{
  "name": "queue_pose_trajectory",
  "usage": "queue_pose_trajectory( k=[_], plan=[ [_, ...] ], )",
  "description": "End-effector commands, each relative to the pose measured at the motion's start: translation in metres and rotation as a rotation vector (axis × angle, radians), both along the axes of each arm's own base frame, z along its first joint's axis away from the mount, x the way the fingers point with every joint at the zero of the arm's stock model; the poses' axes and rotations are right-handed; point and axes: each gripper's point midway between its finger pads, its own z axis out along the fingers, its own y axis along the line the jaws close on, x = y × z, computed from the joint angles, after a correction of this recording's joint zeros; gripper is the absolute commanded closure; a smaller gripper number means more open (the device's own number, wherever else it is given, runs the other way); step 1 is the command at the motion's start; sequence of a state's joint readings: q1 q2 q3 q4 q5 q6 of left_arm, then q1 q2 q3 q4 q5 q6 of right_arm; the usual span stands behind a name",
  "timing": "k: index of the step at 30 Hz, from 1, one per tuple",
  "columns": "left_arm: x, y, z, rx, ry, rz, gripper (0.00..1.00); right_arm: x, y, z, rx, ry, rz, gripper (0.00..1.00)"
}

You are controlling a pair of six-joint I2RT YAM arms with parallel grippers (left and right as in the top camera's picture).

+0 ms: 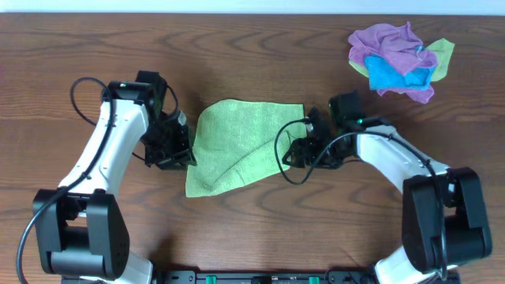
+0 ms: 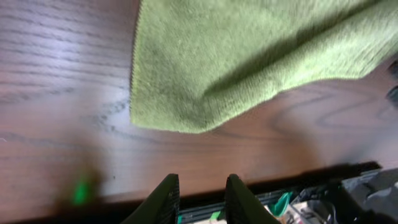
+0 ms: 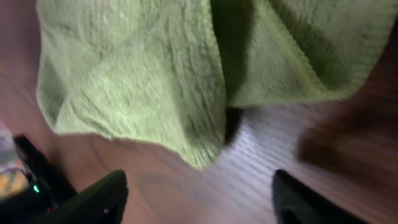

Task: Fold the cloth
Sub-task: 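Pull the towel corners apart with both grippers to spread it flat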

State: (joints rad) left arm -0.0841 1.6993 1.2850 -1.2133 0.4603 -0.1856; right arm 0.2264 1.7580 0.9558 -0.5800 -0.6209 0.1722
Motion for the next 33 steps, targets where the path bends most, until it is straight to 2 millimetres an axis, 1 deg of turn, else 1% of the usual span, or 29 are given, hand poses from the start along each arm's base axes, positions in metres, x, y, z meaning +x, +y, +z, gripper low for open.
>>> queue_pose_trajectory(
  k=[1,5,7,8,18,20,22,23,24,25,26,27,30,33],
  plan=[
    [0.006,0.002,0.002,-0.014,-0.023,0.041,0.74,-0.007,0.014,0.005,0.081,0.043,-0.036,0.30],
    [0.017,-0.003,0.004,-0.047,-0.057,0.070,0.74,-0.005,0.021,0.002,0.092,0.023,-0.044,0.36],
    [0.021,-0.005,0.004,-0.057,-0.069,0.077,0.73,-0.002,0.025,0.001,0.088,0.008,-0.053,0.42],
    [0.021,-0.005,0.004,-0.057,-0.070,0.083,0.73,-0.001,0.027,0.001,0.087,-0.003,-0.049,0.43],
    [0.022,-0.005,0.004,-0.058,-0.070,0.084,0.74,0.002,0.021,-0.009,-0.004,-0.035,-0.056,0.46],
    [0.022,-0.005,0.004,-0.058,-0.070,0.084,0.74,0.003,0.019,-0.011,-0.020,-0.041,-0.060,0.49],
    [0.022,-0.005,0.004,-0.058,-0.071,0.084,0.74,0.005,0.017,-0.012,-0.036,-0.048,-0.065,0.60],
    [0.022,-0.005,0.004,-0.058,-0.071,0.084,0.74,0.005,0.016,-0.013,-0.044,-0.051,-0.068,0.67],
    [0.022,-0.005,0.004,-0.058,-0.071,0.084,0.74,0.006,0.015,-0.013,-0.049,-0.053,-0.069,0.76],
    [0.022,-0.005,0.004,-0.058,-0.071,0.084,0.74,0.006,0.015,-0.013,-0.050,-0.054,-0.069,0.87],
    [0.022,-0.005,0.004,-0.058,-0.071,0.084,0.74,0.006,0.015,-0.013,-0.050,-0.055,-0.069,0.96],
    [0.022,-0.005,0.004,-0.058,-0.072,0.084,0.74,0.007,0.015,-0.013,-0.050,-0.056,-0.070,0.98],
    [0.023,-0.005,0.004,-0.058,-0.076,0.084,0.74,0.005,0.016,-0.013,-0.047,-0.047,-0.075,0.99],
    [0.025,-0.005,0.004,-0.059,-0.086,0.084,0.74,-0.005,0.016,-0.006,-0.031,-0.003,-0.076,0.99]
  ],
)
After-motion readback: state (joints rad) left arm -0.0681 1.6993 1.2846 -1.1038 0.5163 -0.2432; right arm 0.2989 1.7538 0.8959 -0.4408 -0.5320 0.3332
